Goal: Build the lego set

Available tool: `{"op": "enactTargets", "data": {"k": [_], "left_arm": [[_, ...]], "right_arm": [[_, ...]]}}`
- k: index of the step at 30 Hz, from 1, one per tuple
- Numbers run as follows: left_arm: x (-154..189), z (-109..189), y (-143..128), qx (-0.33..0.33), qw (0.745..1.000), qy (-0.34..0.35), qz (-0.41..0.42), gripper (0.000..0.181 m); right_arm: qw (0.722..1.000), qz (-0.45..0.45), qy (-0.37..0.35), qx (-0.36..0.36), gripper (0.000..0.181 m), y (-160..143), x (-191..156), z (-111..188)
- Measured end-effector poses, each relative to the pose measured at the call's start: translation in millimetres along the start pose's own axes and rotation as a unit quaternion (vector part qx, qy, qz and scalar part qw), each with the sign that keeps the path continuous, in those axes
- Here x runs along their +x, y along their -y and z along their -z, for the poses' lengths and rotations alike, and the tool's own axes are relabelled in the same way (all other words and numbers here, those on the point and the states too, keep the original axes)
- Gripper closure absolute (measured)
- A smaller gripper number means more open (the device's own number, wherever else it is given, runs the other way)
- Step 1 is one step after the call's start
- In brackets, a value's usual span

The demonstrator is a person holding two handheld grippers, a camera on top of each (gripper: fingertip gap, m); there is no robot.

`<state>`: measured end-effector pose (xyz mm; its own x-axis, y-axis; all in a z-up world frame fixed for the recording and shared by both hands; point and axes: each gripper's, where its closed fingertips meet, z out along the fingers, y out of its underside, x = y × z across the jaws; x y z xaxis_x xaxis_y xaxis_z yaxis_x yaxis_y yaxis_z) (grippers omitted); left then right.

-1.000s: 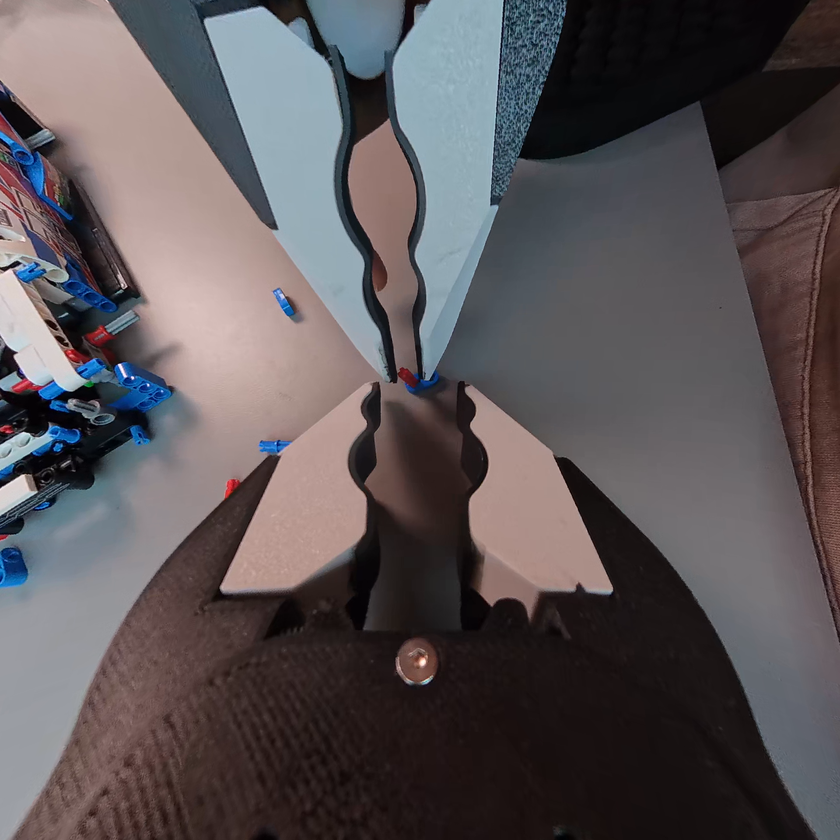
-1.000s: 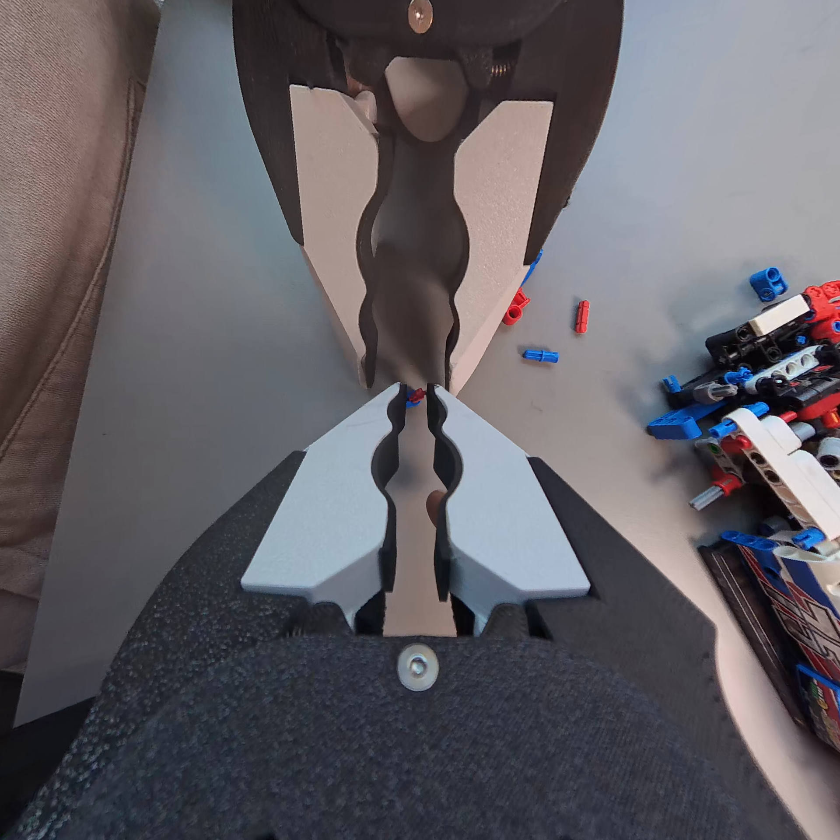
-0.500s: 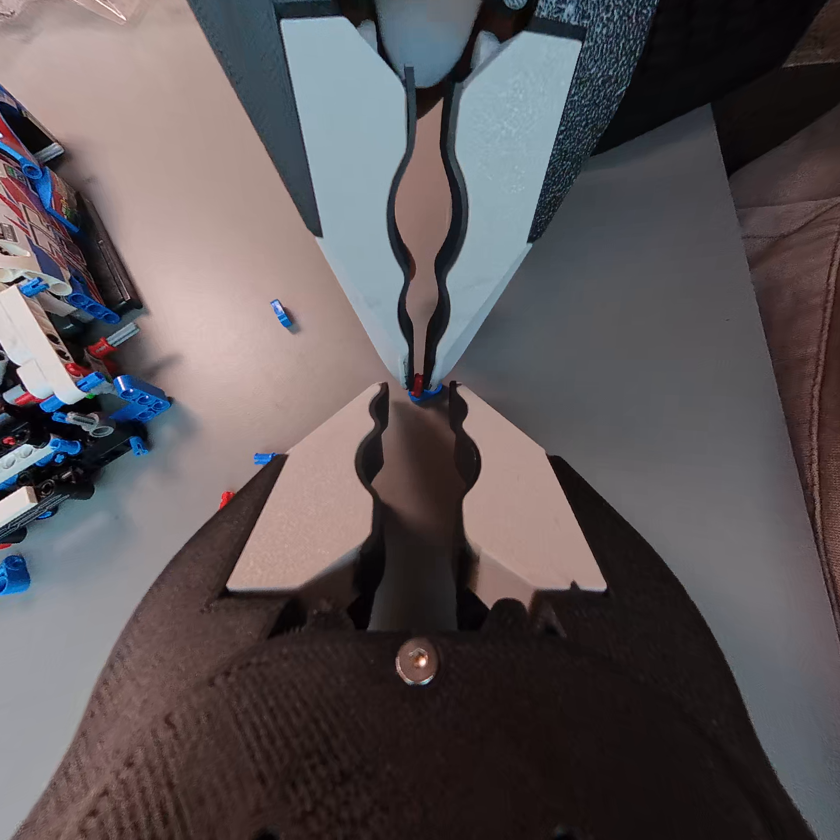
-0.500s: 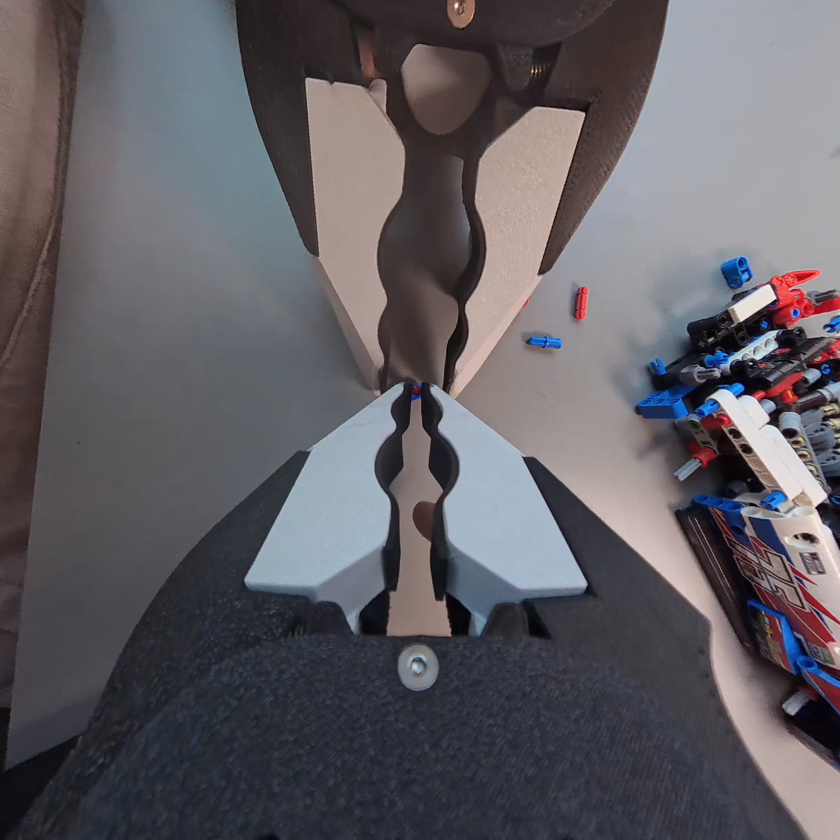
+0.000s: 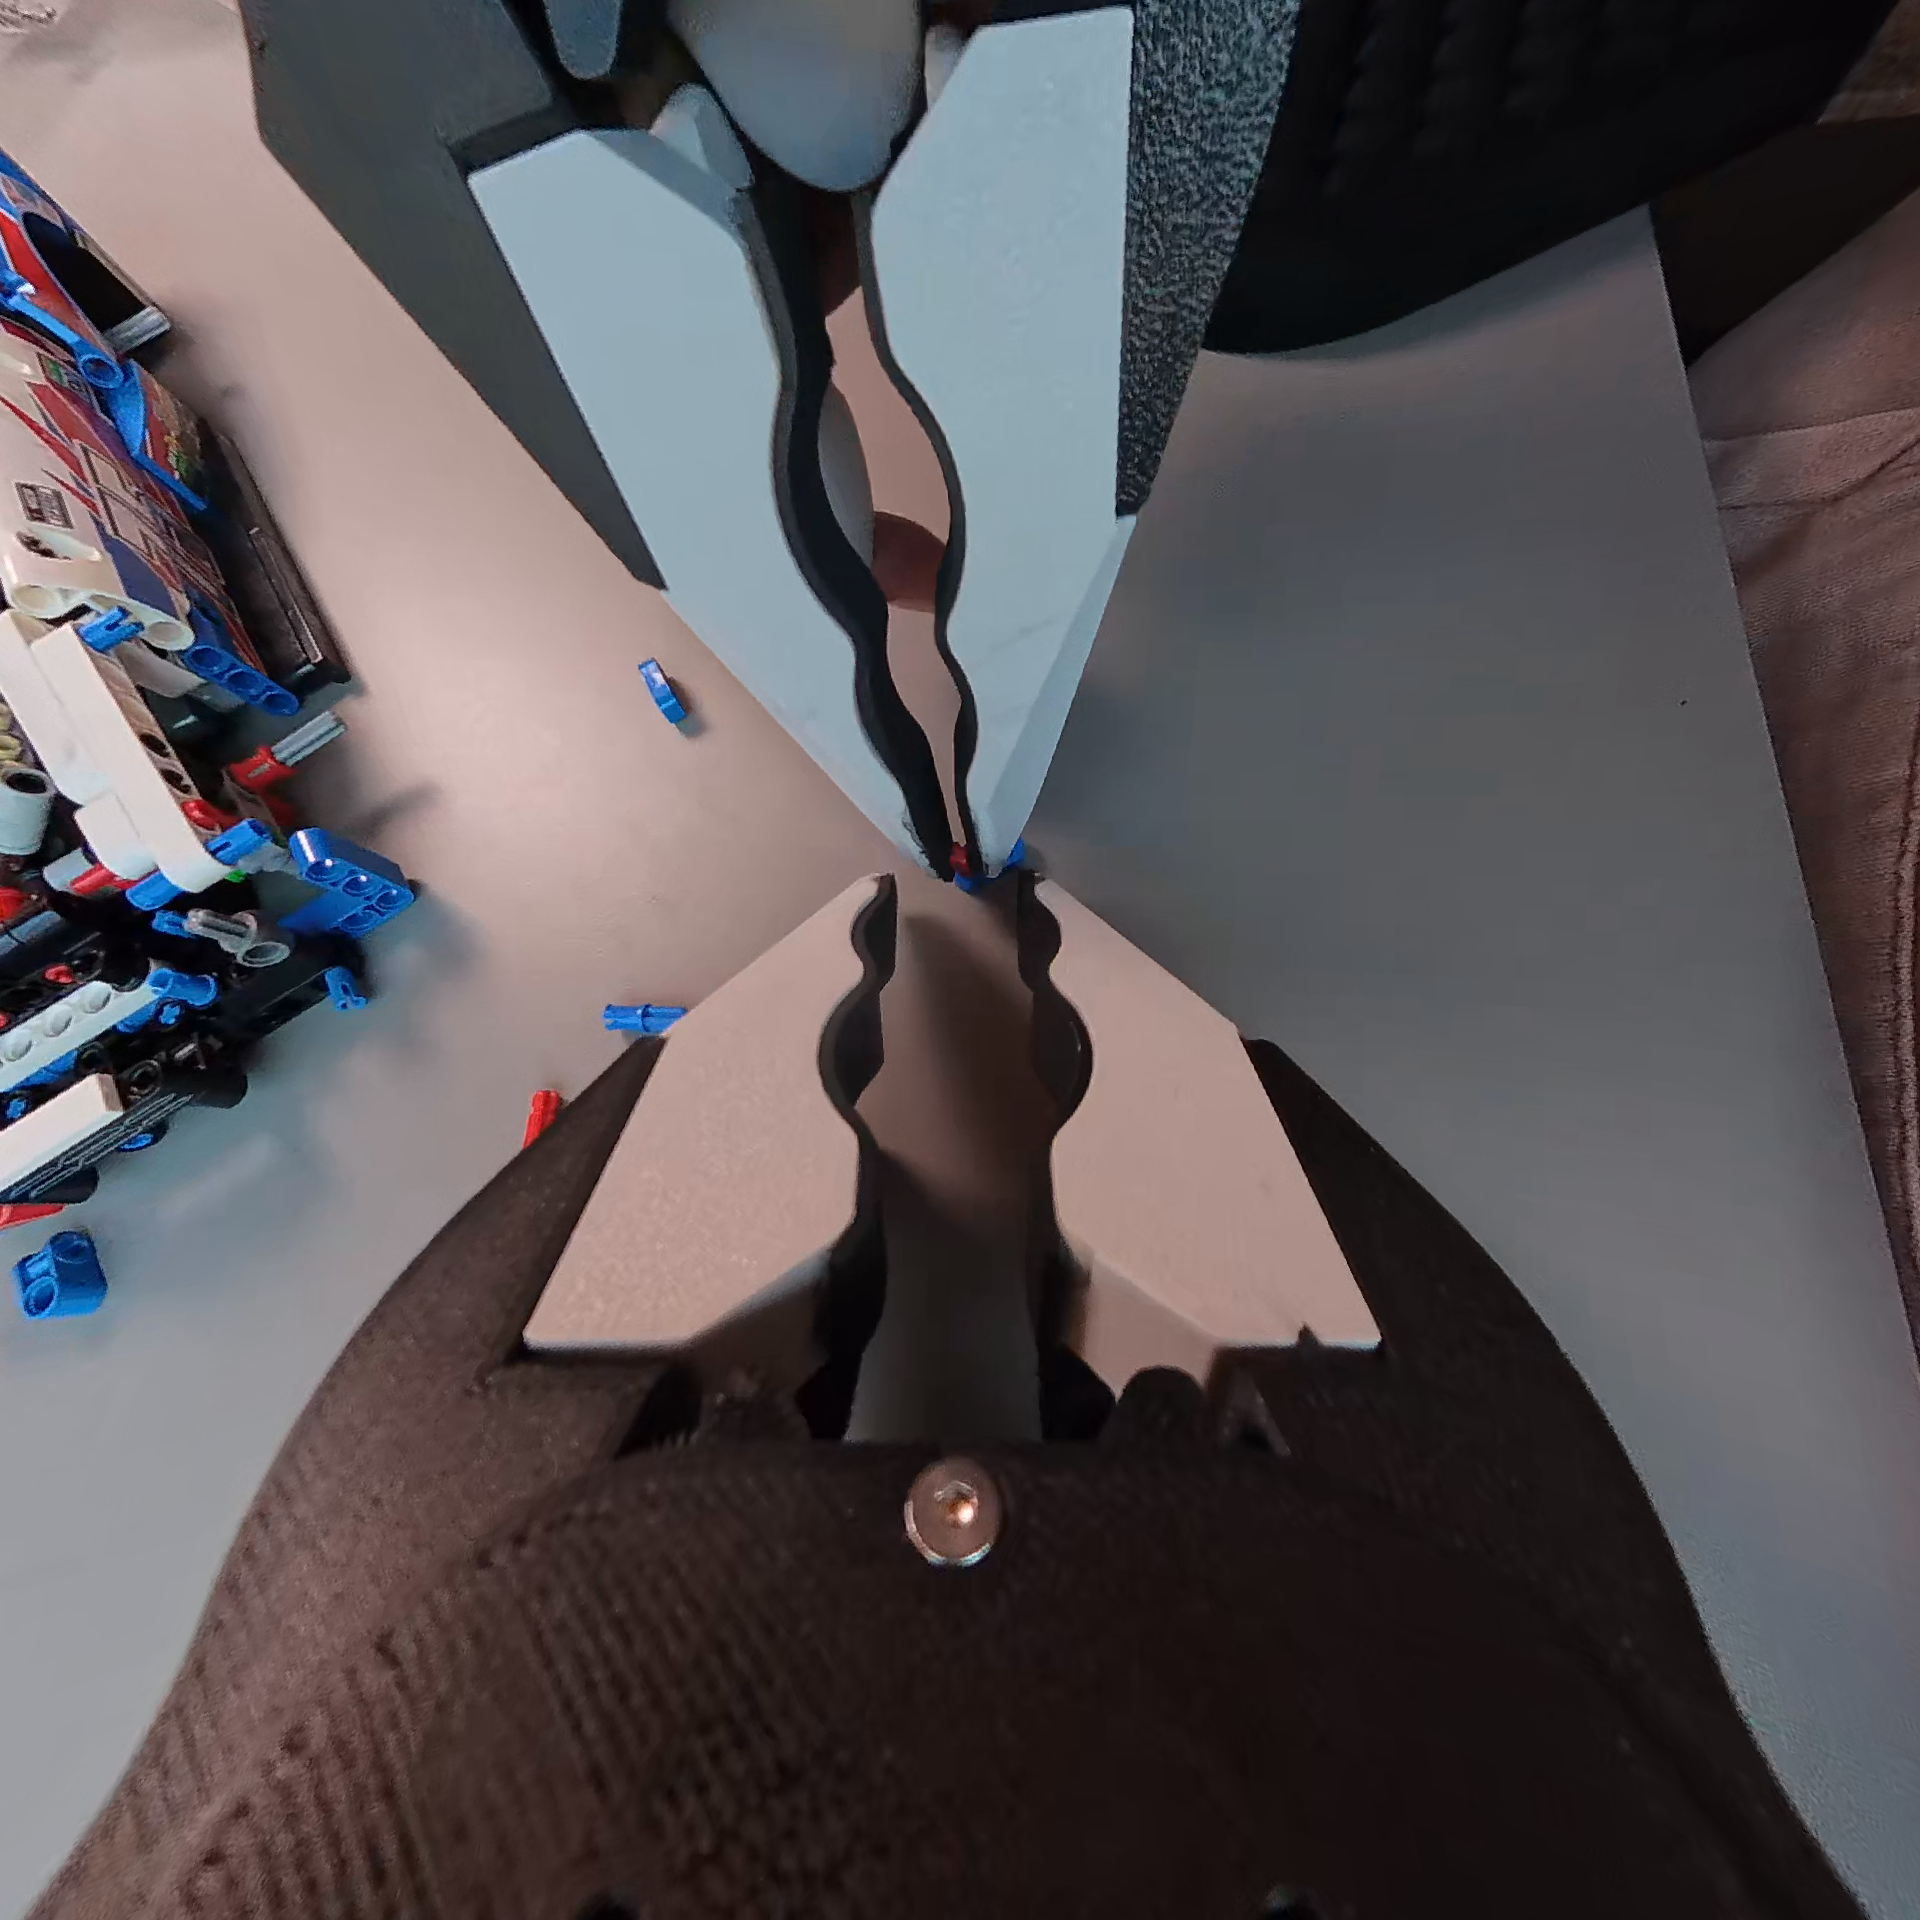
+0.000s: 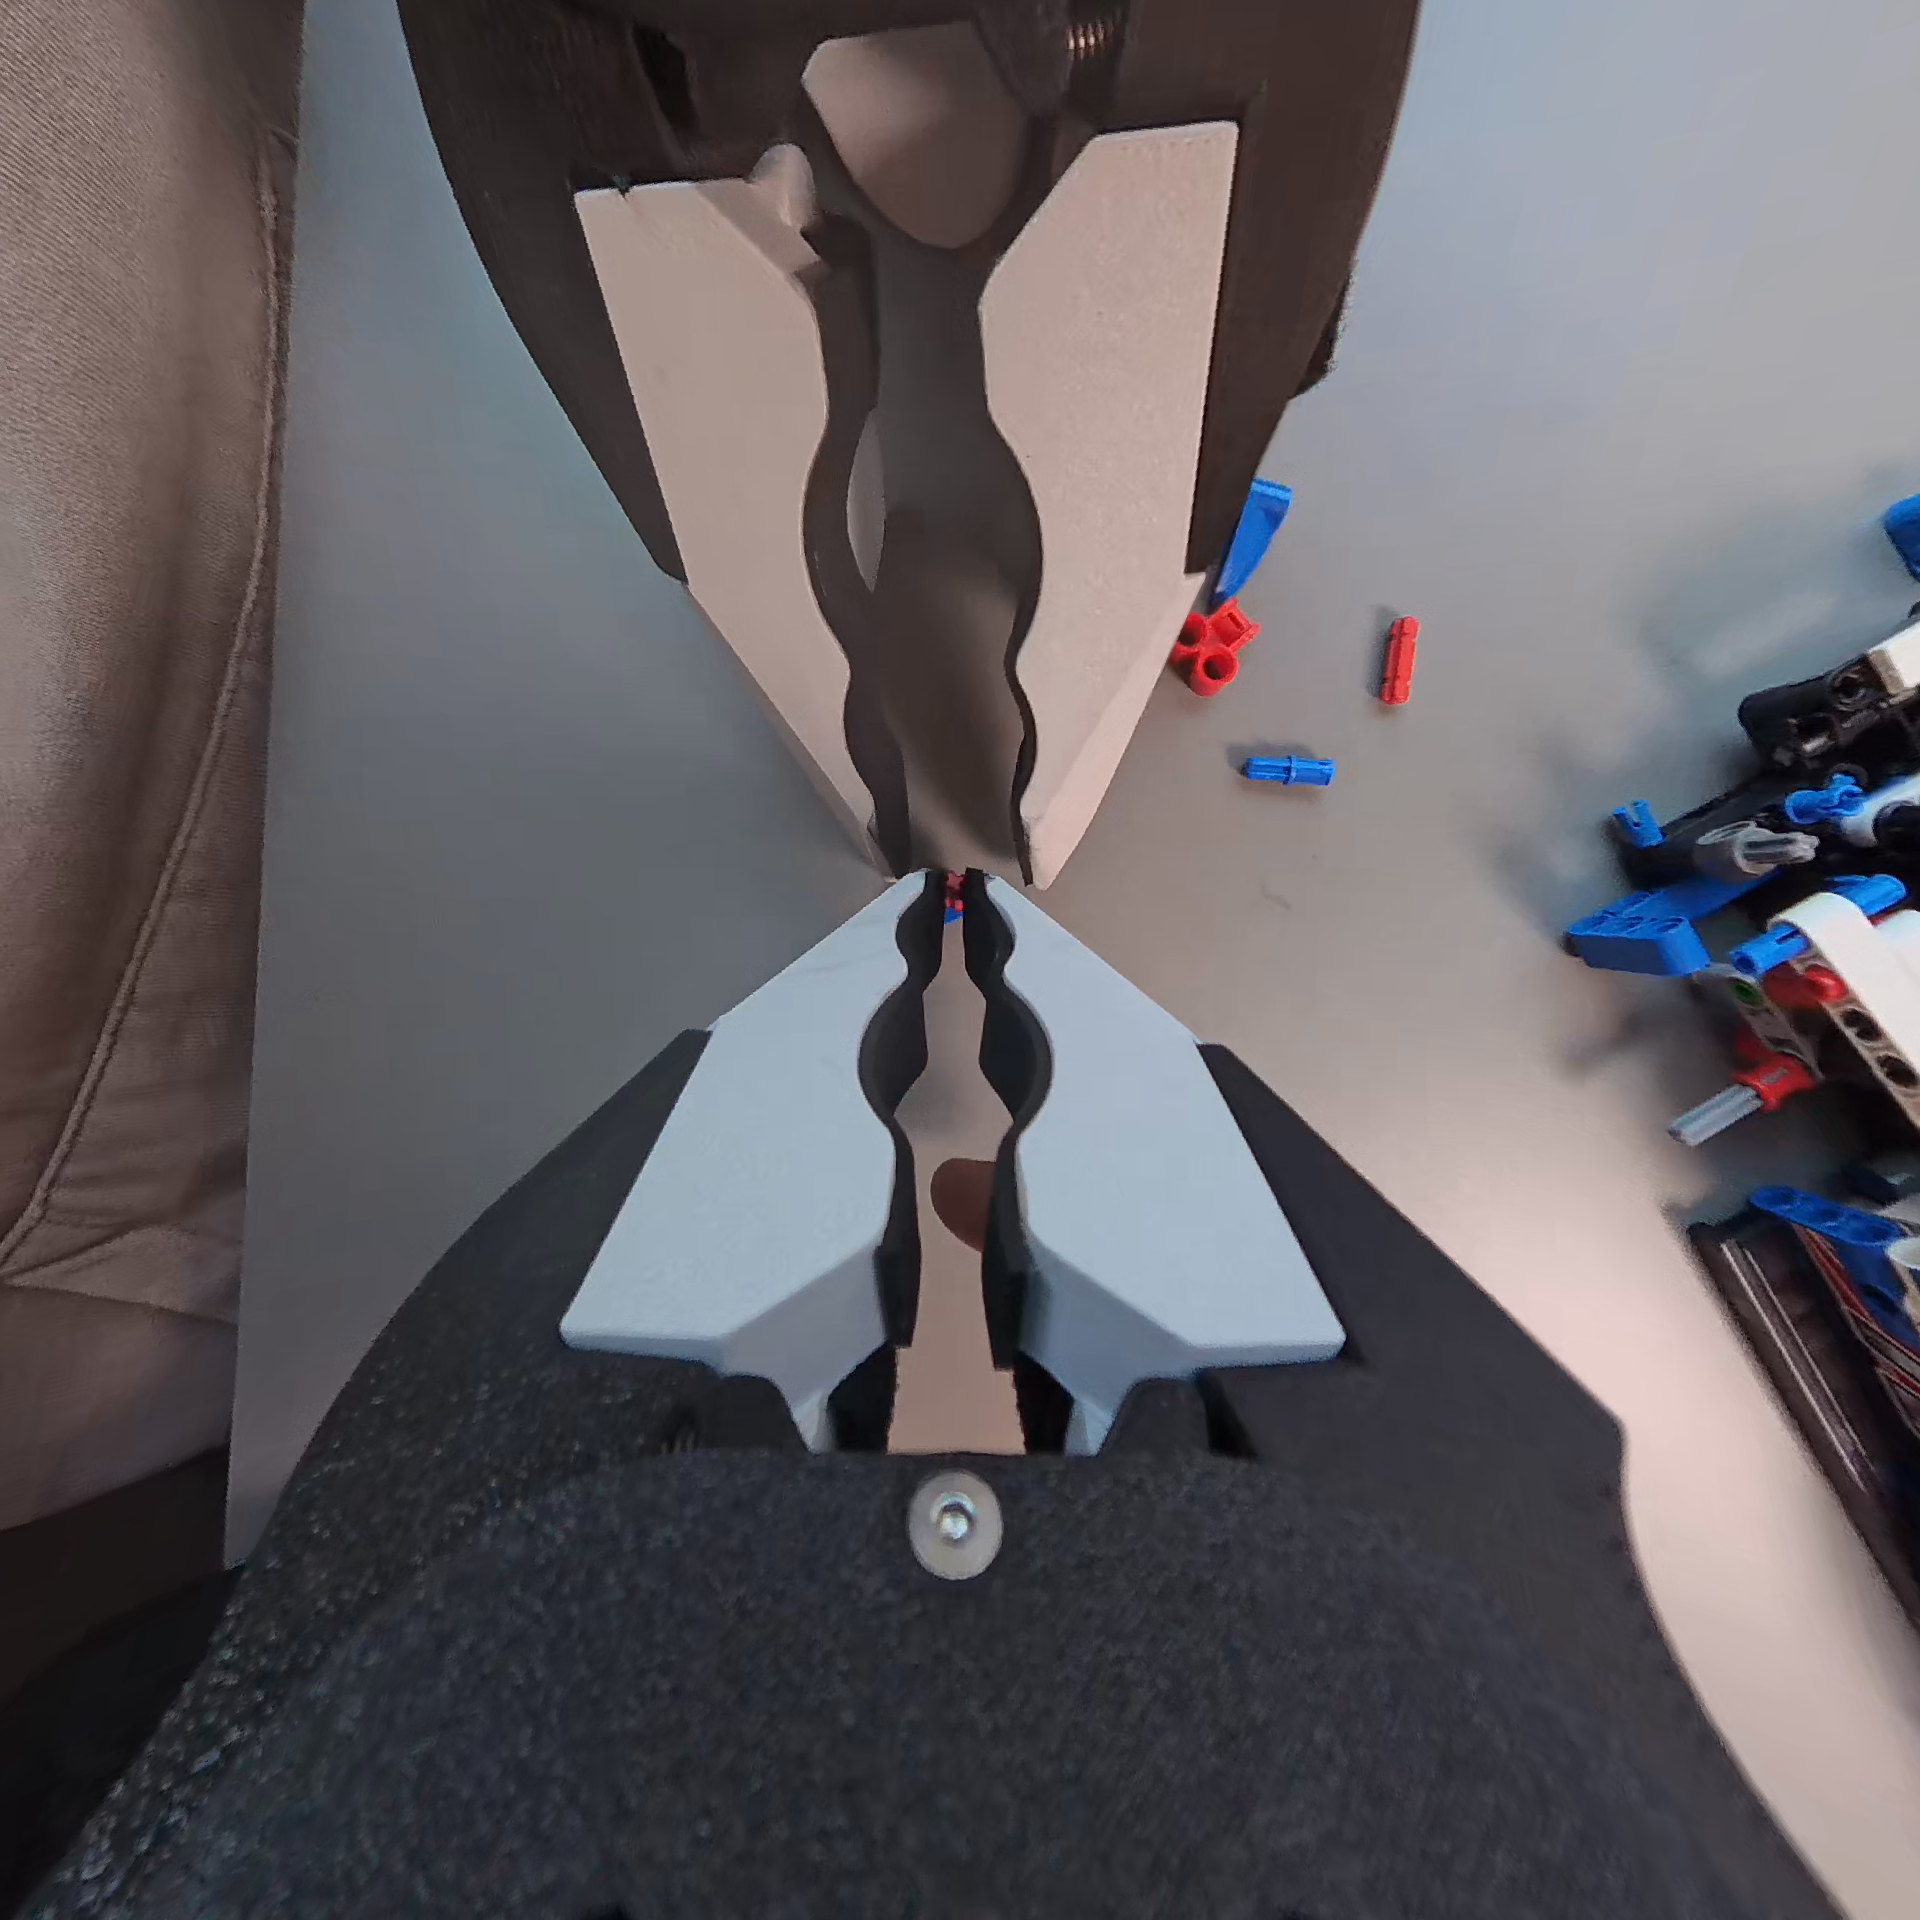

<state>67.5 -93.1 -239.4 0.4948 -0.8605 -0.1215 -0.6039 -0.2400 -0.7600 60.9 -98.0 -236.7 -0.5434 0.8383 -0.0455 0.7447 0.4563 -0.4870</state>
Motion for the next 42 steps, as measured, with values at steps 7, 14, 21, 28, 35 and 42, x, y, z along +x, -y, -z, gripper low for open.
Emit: {"op": "enactTargets", "data": {"k": [7, 14, 21, 28, 35, 42], "left_arm": [[1.3, 0.1, 0.2, 0.000, 1.000, -0.001, -0.002, 0.162], [-2.3, -0.5, -1.1, -0.005, 1.000, 0.017, -0.026, 0.181], [-2.8, -2.2, 0.5, -0.001, 1.000, 0.016, -0.022, 0.181], [-2.1, -5.1, 2.8, -0.006, 1.000, 0.012, -0.012, 0.181], [-2.5, -3.5, 3.4, -0.002, 1.000, 0.002, 0.002, 0.181], [0.8, -1.4, 2.5, 0.006, 1.000, -0.021, 0.005, 0.168]], "right_arm": [[0.999, -0.014, 0.021, 0.031, 0.180, -0.9, 0.2, 0.0], [0.999, 0.003, 0.020, 0.030, 0.180, -1.2, -0.4, -0.1], [0.999, 0.012, 0.019, 0.030, 0.180, -2.5, -0.9, 0.2], [0.999, 0.002, 0.012, 0.049, 0.180, -5.3, -2.3, 1.0], [0.995, -0.019, -0.010, 0.099, 0.180, -3.7, -2.4, 3.3], [0.993, -0.010, -0.021, 0.115, 0.168, -5.3, -7.4, 10.5]]}}
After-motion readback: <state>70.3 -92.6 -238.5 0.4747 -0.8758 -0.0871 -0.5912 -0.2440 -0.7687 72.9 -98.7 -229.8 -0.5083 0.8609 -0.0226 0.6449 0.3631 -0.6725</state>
